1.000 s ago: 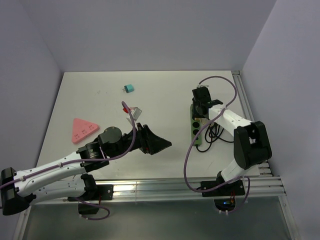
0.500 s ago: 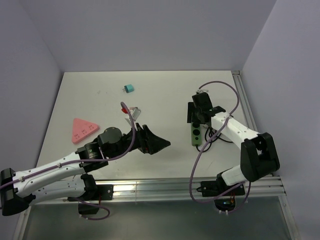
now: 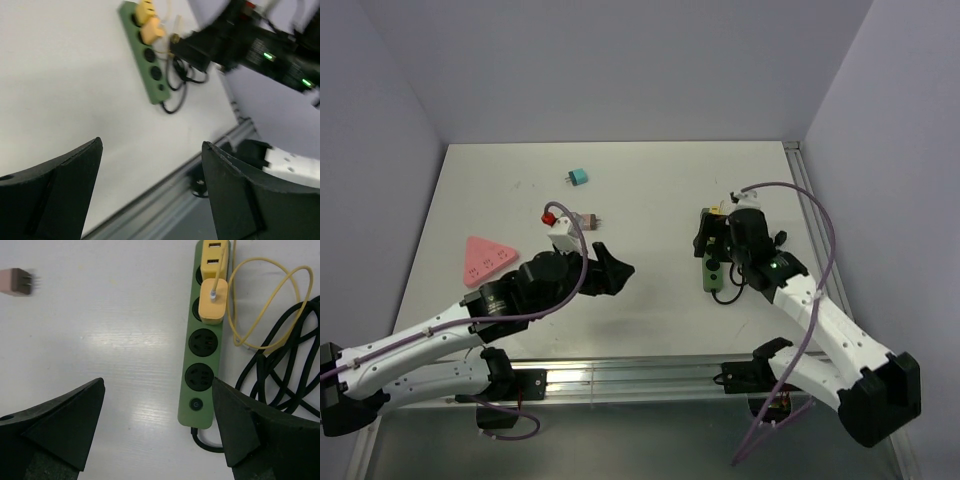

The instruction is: Insert the plug

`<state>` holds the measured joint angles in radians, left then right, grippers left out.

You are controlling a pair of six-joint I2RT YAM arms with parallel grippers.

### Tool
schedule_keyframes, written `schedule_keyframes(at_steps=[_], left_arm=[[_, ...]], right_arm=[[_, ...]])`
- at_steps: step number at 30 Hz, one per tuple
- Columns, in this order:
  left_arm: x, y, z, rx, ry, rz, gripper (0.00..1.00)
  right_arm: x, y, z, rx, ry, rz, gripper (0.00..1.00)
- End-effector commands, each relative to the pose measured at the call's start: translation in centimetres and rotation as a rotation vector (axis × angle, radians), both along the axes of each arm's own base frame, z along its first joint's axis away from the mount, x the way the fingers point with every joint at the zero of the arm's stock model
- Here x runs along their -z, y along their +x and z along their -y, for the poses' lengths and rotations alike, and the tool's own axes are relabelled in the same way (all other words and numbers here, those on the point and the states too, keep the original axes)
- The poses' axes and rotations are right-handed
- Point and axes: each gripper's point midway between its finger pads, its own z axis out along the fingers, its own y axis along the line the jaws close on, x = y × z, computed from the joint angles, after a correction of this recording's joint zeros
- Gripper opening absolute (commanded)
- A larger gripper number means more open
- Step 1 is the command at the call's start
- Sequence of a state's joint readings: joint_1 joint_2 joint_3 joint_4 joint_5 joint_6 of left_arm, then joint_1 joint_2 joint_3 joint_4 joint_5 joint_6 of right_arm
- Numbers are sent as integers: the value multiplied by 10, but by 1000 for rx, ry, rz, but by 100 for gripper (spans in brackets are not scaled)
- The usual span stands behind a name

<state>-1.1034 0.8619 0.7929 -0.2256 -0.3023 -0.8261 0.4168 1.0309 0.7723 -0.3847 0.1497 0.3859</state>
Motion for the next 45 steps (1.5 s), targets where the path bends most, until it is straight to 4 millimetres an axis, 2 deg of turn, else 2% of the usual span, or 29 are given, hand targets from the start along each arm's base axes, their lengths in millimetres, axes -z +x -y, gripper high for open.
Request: schedule_keyframes(at_steps=[1,3,4,6,7,9,11,12,13,14,15,16,17,18,20,21,22,23,24,25,26,28,32,34,36,38,39,40,45], left_arm=[[-2,30,-32,-159,140,51,86],[9,47,-39,-177,201,27,87],[13,52,-36,-155,225,12,87],[20,70,-46,-195,257,-10,87],[24,78,-46,-203,277,-20,88],[26,91,-50,-221,284,-34,88],[33,106,-51,-247,306,-71,90],[30,118,-62,-295,319,-98,90],[44,128,-64,-330,347,-153,90],[49,136,-68,-353,363,-181,91],[42,150,-77,-392,356,-200,91],[59,157,-82,-397,403,-249,91],[55,173,-95,-455,405,-251,92],[58,182,-105,-503,424,-263,92],[77,196,-119,-546,499,-318,91],[71,210,-126,-561,500,-313,91],[87,218,-129,-559,527,-352,90],[91,230,-140,-580,511,-373,88],[95,238,-140,-569,496,-378,87],[112,241,-132,-495,481,-423,86],[116,249,-131,-484,457,-421,85],[133,256,-131,-458,448,-435,84],[140,266,-116,-397,387,-362,78],[144,270,-115,-396,394,-334,77],[145,273,-112,-400,426,-307,76],[156,272,-112,-398,498,-306,76],[153,276,-109,-419,535,-285,77],[166,274,-109,-407,585,-308,77],[182,278,-102,-409,662,-311,77]], right_arm=[[-26,-6,-14,-49,106,139,95],[-47,-7,-8,-15,149,233,100],[-48,-8,-4,21,163,247,100],[-68,-15,-12,-30,235,316,100],[-64,-18,-13,-63,224,329,100],[-70,-22,-14,-67,258,366,100],[-67,-23,-15,-85,248,342,100],[-66,-20,-18,-90,241,312,100],[-56,-23,-17,-84,225,250,100],[-51,-22,-17,-74,217,218,99],[-40,-19,-19,-68,200,164,97],[-42,-18,-21,-65,210,145,93],[-32,-19,-23,-68,205,105,92],[-30,-20,-23,-65,208,99,91],[-29,-21,-27,-74,238,106,91],[-26,-24,-27,-75,243,114,91],[-29,-26,-30,-95,260,120,91],[-32,-27,-29,-96,264,135,91],[-33,-27,-28,-92,259,137,91],[-34,-28,-25,-84,250,137,91],[-36,-29,-25,-87,247,136,91],[-41,-31,-24,-91,245,145,91],[-46,-35,-22,-94,252,165,91],[-46,-36,-21,-96,247,165,91],[-46,-37,-21,-96,245,162,91],[-47,-38,-20,-97,242,158,91],[-50,-38,-21,-97,245,162,90],[-51,-38,-21,-100,249,163,90],[-53,-39,-22,-104,256,167,90]])
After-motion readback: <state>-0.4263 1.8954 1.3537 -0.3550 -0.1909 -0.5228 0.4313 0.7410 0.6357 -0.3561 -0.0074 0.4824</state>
